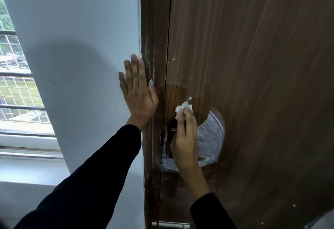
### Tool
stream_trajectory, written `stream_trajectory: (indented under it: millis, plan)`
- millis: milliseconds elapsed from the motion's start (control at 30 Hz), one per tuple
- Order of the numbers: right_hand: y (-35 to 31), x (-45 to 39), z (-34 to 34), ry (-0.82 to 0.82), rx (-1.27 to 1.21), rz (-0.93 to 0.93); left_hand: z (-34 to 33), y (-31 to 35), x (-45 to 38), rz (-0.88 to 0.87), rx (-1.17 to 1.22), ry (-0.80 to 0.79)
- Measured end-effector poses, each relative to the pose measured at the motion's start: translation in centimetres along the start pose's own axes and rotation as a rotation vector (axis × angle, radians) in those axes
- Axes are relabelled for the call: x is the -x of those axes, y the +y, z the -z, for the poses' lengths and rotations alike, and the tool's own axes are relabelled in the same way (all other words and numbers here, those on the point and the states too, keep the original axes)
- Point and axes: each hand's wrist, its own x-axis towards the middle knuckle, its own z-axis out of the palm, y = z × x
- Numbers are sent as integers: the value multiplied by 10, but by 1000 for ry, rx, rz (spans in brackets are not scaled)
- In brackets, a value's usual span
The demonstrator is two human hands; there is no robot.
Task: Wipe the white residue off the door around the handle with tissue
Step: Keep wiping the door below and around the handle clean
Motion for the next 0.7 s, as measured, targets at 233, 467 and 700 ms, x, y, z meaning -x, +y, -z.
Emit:
stream_trajectory:
  millis: [233, 467, 700]
  plan:
    - [5, -21, 10, 45, 21, -148, 1, 0, 0, 6, 18, -13]
    - [12, 9, 10, -59, 66, -75, 3, 1, 0, 8, 21, -25]
    - [13, -2, 0, -7, 94, -16, 5, 2, -1, 8, 22, -20]
